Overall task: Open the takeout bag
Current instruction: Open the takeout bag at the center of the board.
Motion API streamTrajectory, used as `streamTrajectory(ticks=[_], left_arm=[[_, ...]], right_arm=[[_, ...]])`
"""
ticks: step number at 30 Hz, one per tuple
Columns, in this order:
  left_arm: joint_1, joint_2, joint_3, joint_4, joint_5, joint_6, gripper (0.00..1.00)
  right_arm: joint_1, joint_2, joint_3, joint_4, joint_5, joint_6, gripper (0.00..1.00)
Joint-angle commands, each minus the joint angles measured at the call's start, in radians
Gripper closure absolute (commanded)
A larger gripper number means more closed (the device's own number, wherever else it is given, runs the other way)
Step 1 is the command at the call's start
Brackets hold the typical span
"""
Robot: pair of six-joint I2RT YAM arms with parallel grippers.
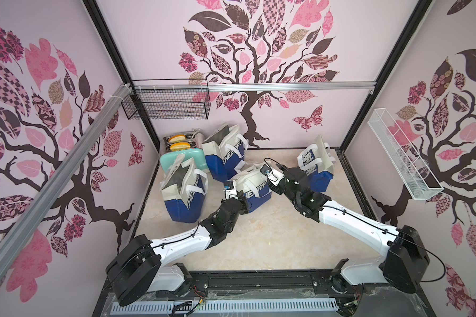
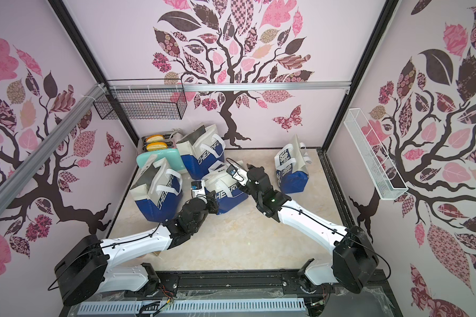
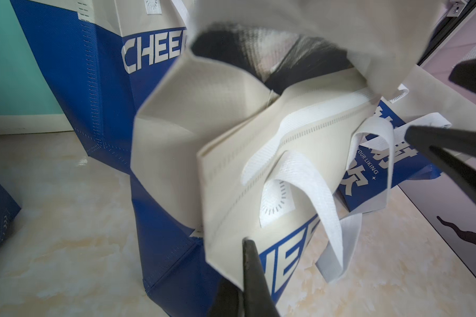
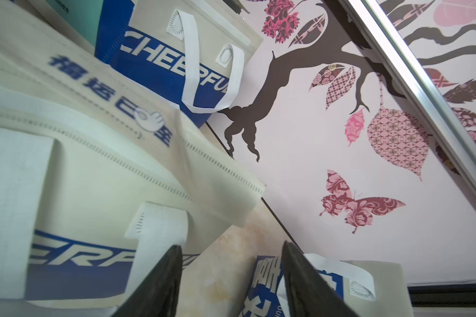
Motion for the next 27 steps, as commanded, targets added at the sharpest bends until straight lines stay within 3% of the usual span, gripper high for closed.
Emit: streamTrajectory(ticks=[1,14,27], left_arm=[[-0.001,-0.01,0.008,-0.059,0.0,0.021,1.0],[-0.009,-0.012,0.016,-0.065,-0.011,0.035,1.0],[-0.009,-0.015,0.014,-0.063,-0.013,0.046,1.0]], right_arm=[[0.0,-0.011,0.006,0.088,-0.057,0.055,0.39],[-0.001,0.072,0.079,0.097,-0.137,-0.001,0.39],[0.0,0.168,0.102,0.215,-0.068,-0.049,0.48]])
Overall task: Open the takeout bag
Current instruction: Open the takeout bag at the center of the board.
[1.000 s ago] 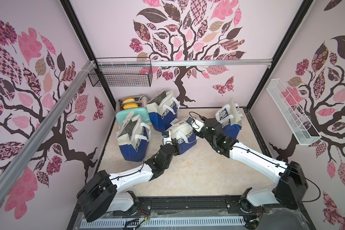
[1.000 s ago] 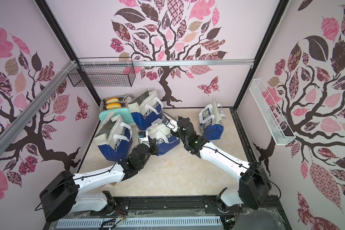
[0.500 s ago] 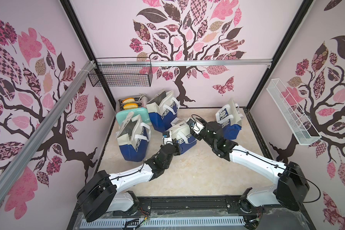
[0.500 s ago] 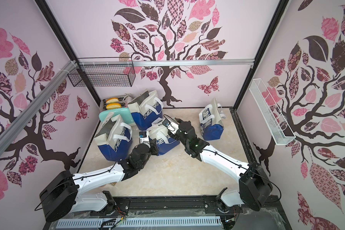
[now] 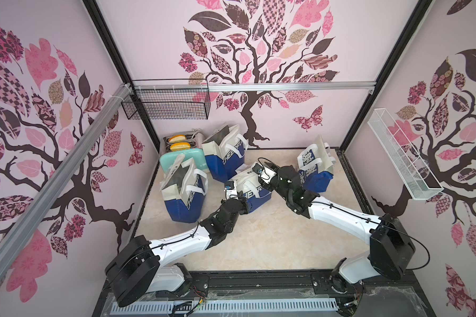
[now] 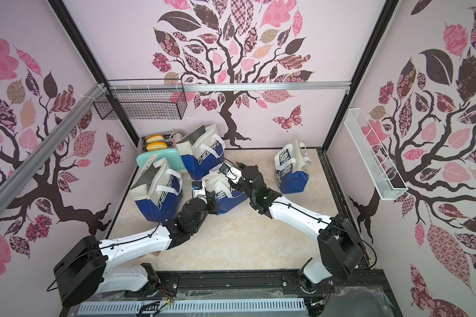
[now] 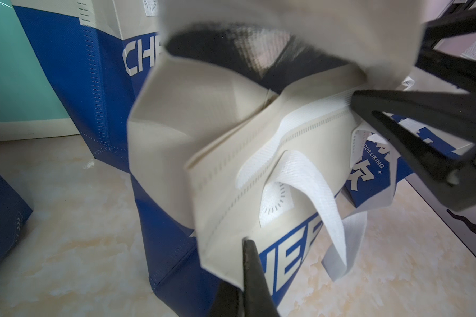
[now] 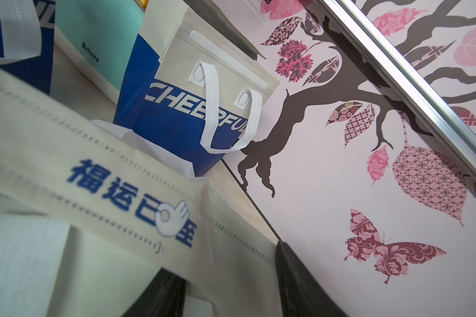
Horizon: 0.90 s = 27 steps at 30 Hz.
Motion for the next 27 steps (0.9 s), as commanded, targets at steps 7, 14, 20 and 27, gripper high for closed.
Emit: streamTrajectory(ticks=[7,14,20,27], left_arm=[[-0.003,-0.014,0.003,-0.039,-0.019,0.026,1.0],[-0.003,-0.024,-0.015,-0.049,-0.029,0.031,1.0],[-0.004,-0.03,-0.035,-0.052,-0.013,0.03,1.0],[-0.008,-0.015,-0.036,-0.071,-0.009,0.036,1.0]], right_arm=[[-0.001,0.061,0.097,0.033,0.025,-0.044,0.89],[0.005,0.012,0.143,-0.052,0.139,-0.094,1.0],[0.032,0.022,0.235,-0.116,0.329,-0.288,1.0],[0.065,0.128,0.353,-0.065,0.489,-0.526,1.0]])
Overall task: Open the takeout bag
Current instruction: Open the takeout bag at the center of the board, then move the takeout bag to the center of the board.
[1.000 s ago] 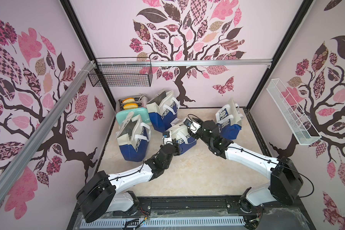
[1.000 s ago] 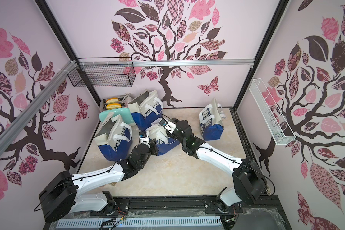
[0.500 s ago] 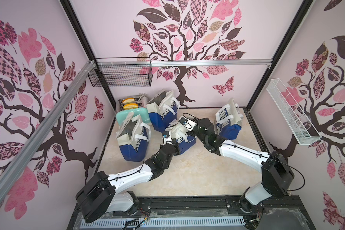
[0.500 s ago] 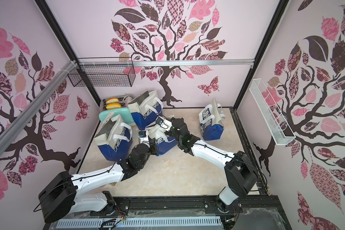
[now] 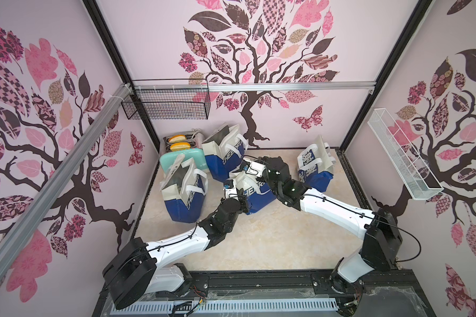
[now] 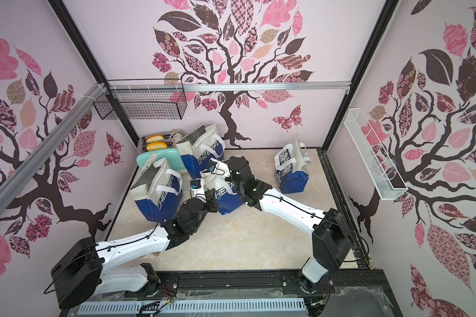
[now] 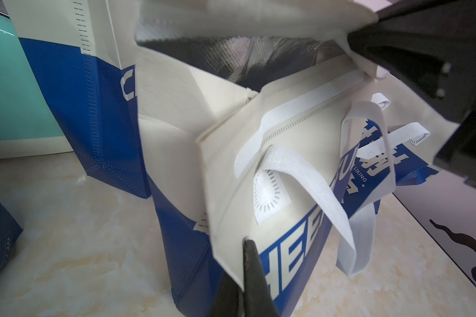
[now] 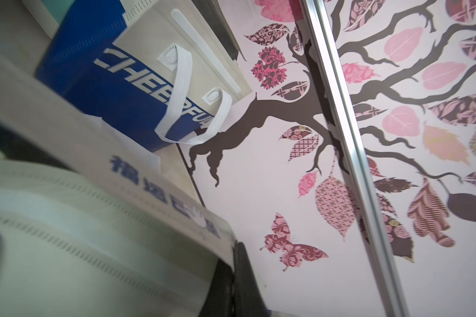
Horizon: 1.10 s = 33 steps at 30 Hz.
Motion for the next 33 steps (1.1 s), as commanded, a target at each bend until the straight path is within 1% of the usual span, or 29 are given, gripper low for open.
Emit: streamTrajectory(ticks=[1,6,9,10,11,12,13,14,16,18,21,25,28,30,33], left_arm=[[-0.007,0.01,-0.032,-0.102,-0.011,0.02,1.0],[-0.014,0.009,-0.034,-0.115,-0.022,0.028,1.0],[-0.016,0.006,-0.032,-0.115,-0.023,0.025,1.0],[-0.016,0.005,-0.028,-0.115,-0.024,0.021,1.0],[-0.016,0.006,-0.022,-0.114,-0.024,0.019,1.0],[-0.016,0.007,-0.013,-0.113,-0.024,0.015,1.0],[-0.016,0.015,-0.004,-0.11,-0.025,0.01,1.0],[-0.016,0.021,0.01,-0.106,-0.026,0.005,1.0],[-0.017,0.05,0.038,-0.084,-0.027,-0.006,1.0],[-0.015,0.092,0.063,-0.041,-0.024,-0.01,1.0],[-0.015,0.184,0.134,-0.019,-0.017,-0.019,1.0],[-0.012,0.325,0.233,0.028,-0.076,-0.041,1.0],[0.012,0.438,0.311,0.082,-0.086,-0.049,1.0],[0.032,0.512,0.376,0.087,-0.086,-0.067,1.0],[0.065,0.612,0.485,0.073,-0.079,-0.076,1.0]], right_arm=[[-0.012,0.035,0.083,0.106,0.169,-0.154,1.0],[-0.012,0.092,0.128,0.164,0.185,-0.258,1.0],[-0.011,0.109,0.183,0.103,0.195,-0.223,1.0],[-0.01,0.112,0.209,0.053,0.206,-0.184,0.92],[-0.011,0.109,0.229,0.008,0.212,-0.146,0.74],[-0.011,0.102,0.247,-0.055,0.213,-0.077,0.6],[-0.011,0.089,0.268,-0.133,0.21,-0.002,0.51],[-0.011,0.078,0.284,-0.193,0.212,0.073,0.45],[-0.012,0.036,0.307,-0.328,0.226,0.262,0.36],[-0.017,-0.024,0.284,-0.409,0.233,0.408,0.33],[-0.021,-0.158,0.188,-0.483,0.226,0.604,0.3],[-0.041,-0.37,0.051,-0.605,0.174,0.869,0.29],[-0.065,-0.524,-0.046,-0.667,0.163,1.015,0.28],[-0.081,-0.603,-0.088,-0.727,0.146,1.083,0.27],[-0.083,-0.672,-0.114,-0.839,0.147,1.136,0.27]])
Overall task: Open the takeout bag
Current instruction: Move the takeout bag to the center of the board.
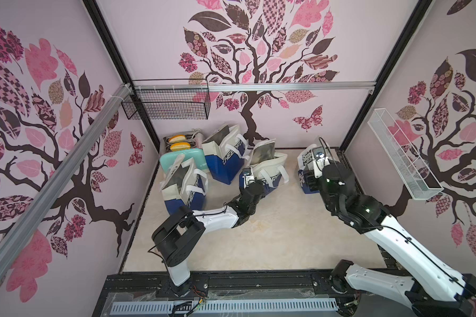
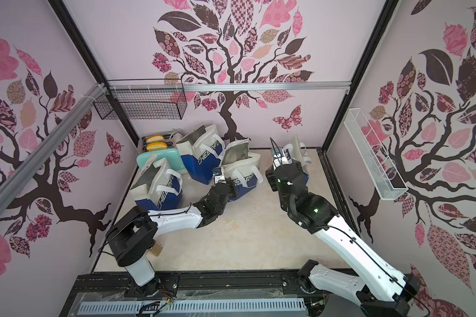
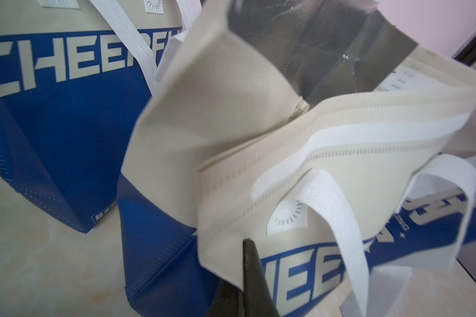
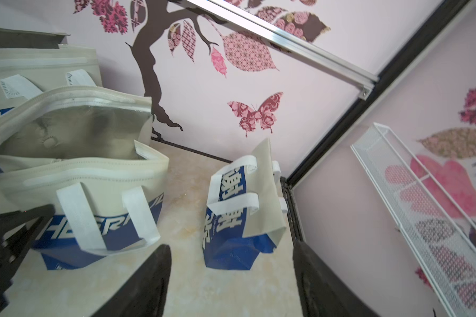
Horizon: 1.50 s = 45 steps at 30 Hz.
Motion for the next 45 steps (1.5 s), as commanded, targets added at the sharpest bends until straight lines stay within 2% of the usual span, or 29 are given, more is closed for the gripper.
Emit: streamTrajectory(ticks=[1,4,6,9,12,14,17,18,22,28,33,39,45], left_arm=[[0.036,0.103,0.088,-0.015,-0.003,-0.017,1.0],[0.057,0.161,0.166,-0.02,-0.008,-0.021,0.99],[0.066,0.182,0.199,-0.021,-0.012,-0.015,0.9],[0.074,0.184,0.209,-0.013,-0.017,-0.001,0.66],[0.076,0.155,0.174,0.008,-0.012,0.001,0.44],[0.076,0.125,0.137,0.023,-0.006,-0.006,0.35],[0.074,0.071,0.076,0.045,0.019,-0.009,0.15],[0.071,0.052,0.056,0.05,0.026,-0.008,0.12],[0.061,-0.03,-0.032,0.086,0.071,0.004,0.09],[0.034,-0.131,-0.132,0.107,0.191,0.058,0.1],[-0.006,-0.206,-0.217,0.125,0.23,0.092,0.1],[-0.029,-0.302,-0.305,0.091,0.253,0.082,0.12],[-0.031,-0.374,-0.363,0.054,0.252,0.089,0.13]], right_arm=[[0.0,-0.039,-0.018,-0.189,-0.025,0.179,0.27],[-0.001,-0.062,-0.036,-0.255,-0.008,0.226,0.27],[-0.007,-0.067,-0.047,-0.269,0.002,0.249,0.25],[-0.042,-0.034,-0.045,-0.266,-0.023,0.279,0.21],[-0.189,0.05,0.008,-0.284,-0.196,0.338,0.2],[-0.286,0.111,0.061,-0.288,-0.325,0.366,0.2],[-0.387,0.231,0.195,-0.322,-0.399,0.377,0.2],[-0.427,0.282,0.253,-0.34,-0.426,0.379,0.2],[-0.556,0.455,0.449,-0.393,-0.548,0.404,0.22],[-0.589,0.609,0.558,-0.421,-0.537,0.376,0.23],[-0.621,0.716,0.637,-0.427,-0.578,0.35,0.26],[-0.621,0.821,0.767,-0.484,-0.489,0.298,0.3],[-0.623,0.858,0.796,-0.512,-0.423,0.226,0.46]])
